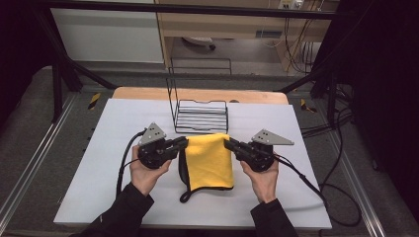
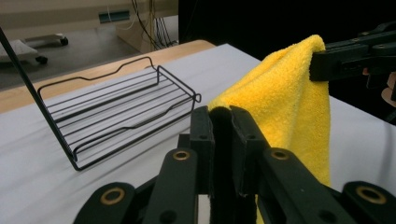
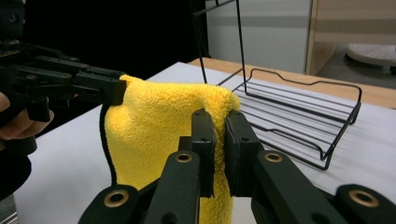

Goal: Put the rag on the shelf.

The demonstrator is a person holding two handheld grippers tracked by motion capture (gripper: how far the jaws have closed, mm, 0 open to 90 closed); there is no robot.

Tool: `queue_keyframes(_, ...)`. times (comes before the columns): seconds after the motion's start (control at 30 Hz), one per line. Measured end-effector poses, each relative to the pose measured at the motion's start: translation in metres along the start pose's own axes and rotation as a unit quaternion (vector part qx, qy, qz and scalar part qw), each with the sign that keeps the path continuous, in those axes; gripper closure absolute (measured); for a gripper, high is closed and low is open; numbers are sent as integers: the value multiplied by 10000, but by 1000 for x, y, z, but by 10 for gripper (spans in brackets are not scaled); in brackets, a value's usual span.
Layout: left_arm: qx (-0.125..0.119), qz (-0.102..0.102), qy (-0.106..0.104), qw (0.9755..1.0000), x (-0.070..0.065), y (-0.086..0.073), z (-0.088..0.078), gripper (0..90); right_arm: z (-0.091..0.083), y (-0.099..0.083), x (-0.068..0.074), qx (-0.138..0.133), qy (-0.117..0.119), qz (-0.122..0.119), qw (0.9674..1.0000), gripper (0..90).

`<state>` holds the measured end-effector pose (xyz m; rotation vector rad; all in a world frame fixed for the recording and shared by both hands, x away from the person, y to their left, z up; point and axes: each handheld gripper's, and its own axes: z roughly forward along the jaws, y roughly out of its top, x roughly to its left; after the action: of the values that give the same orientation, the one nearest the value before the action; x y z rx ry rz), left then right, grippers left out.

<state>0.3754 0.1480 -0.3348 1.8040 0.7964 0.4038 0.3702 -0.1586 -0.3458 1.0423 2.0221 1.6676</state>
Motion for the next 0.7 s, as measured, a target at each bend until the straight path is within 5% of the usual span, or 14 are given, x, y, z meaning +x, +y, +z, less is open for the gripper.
queue_keyframes(0.7, -742, 230, 95, 9969, -11, 37, -13, 805, -20, 31, 13, -813, -128, -231, 9963, 840)
